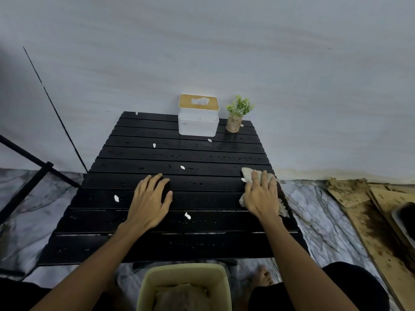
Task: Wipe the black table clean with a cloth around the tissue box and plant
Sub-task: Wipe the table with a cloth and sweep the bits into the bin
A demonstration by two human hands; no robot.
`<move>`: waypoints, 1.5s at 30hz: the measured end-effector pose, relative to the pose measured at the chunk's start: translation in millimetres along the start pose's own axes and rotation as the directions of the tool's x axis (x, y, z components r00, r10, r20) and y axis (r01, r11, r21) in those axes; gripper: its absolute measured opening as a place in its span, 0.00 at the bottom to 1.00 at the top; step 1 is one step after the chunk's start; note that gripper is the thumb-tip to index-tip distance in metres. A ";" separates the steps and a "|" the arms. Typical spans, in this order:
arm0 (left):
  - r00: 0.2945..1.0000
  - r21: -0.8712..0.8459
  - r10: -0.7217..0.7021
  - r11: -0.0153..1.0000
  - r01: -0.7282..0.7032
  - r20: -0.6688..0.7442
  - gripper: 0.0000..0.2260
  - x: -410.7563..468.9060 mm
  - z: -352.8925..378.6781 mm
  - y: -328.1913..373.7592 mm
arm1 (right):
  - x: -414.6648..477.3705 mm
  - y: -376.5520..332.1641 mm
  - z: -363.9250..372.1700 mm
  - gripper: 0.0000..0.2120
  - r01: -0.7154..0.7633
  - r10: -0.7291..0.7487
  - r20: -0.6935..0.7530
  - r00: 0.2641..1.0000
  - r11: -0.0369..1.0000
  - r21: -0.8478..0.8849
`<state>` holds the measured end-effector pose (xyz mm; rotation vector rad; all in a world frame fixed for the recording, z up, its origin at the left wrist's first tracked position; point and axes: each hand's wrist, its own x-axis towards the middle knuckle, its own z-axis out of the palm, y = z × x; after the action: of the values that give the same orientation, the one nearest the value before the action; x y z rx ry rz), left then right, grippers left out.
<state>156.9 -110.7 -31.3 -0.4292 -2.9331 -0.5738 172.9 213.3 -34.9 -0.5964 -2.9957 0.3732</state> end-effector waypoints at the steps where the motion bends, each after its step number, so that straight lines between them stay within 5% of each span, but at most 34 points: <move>1: 1.000 0.000 -0.006 1.000 0.006 0.001 0.28 0.6 0.6 0.4 | 1.0 -4.7 0.6 0.31 0.058 -0.058 0.002 0.998 0.998 -0.003; 7: 1.000 -0.010 -0.008 1.000 0.008 -0.011 0.29 7.4 2.3 2.1 | -27.8 -20.3 3.6 0.32 0.421 -0.423 -0.004 0.906 0.901 0.109; 14: 1.000 -0.009 -0.005 1.000 0.004 -0.018 0.29 12.0 2.8 1.0 | -3.8 12.7 7.4 0.28 0.108 -0.100 -0.106 0.989 0.992 0.068; 19: 1.000 0.005 -0.001 1.000 0.001 -0.021 0.28 11.7 5.0 -0.3 | -10.2 -35.2 5.2 0.25 0.299 -0.294 -0.058 0.954 0.948 0.112; 23: 1.000 -0.004 -0.009 1.000 0.009 -0.016 0.29 12.1 5.3 -0.5 | -33.4 -71.2 6.1 0.23 0.452 -0.478 -0.013 0.878 0.821 0.347; 26: 1.000 -0.027 -0.012 1.000 0.011 -0.013 0.30 12.2 3.4 -0.4 | -32.9 -65.5 5.4 0.21 0.372 -0.442 0.001 0.897 0.756 0.539; 28: 1.000 -0.035 -0.015 0.999 0.015 -0.011 0.31 12.2 2.3 -0.6 | -24.1 -45.5 -0.1 0.22 0.253 -0.266 -0.063 0.962 0.776 0.577; 31: 1.000 -0.036 -0.015 0.999 0.015 -0.016 0.31 13.7 1.1 -1.8 | -1.5 -9.9 -10.8 0.23 0.040 0.018 -0.126 0.992 0.895 0.445; 33: 1.000 -0.025 -0.014 1.000 0.013 -0.022 0.31 16.2 1.3 -2.6 | 11.9 -3.1 -11.1 0.23 -0.029 0.072 -0.146 0.987 0.961 0.276; 39: 1.000 -0.022 -0.025 0.999 0.024 -0.018 0.31 23.1 3.6 -0.3 | 23.9 -64.9 9.7 0.27 0.129 -0.128 -0.031 0.991 0.990 0.051; 42: 0.999 -0.024 -0.027 0.999 0.026 -0.018 0.31 25.4 2.9 -2.3 | 19.8 -75.2 11.8 0.24 0.308 -0.312 0.030 0.949 0.946 0.103; 45: 0.999 -0.037 -0.030 0.999 0.029 -0.024 0.32 28.2 1.5 -3.3 | 9.4 -54.1 4.9 0.22 0.323 -0.338 0.043 0.940 0.924 0.203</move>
<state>129.0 -106.0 -29.0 -0.3805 -2.9147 -0.6327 143.6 167.4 -26.1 -0.0551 -3.0024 0.6619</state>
